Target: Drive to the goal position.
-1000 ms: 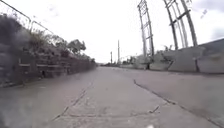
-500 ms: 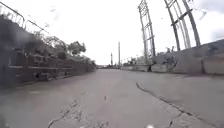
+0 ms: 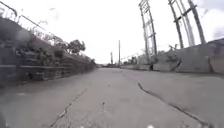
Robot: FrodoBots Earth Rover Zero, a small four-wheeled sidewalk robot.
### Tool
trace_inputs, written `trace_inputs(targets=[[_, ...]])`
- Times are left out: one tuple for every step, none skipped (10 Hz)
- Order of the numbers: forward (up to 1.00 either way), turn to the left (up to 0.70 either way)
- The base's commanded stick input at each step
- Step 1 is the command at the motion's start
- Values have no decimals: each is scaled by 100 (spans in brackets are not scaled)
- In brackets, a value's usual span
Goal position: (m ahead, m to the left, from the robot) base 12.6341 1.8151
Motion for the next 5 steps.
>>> trace_inputs(targets=[[70, 0], [70, 0], [70, 0], [70, 0], [70, 0]])
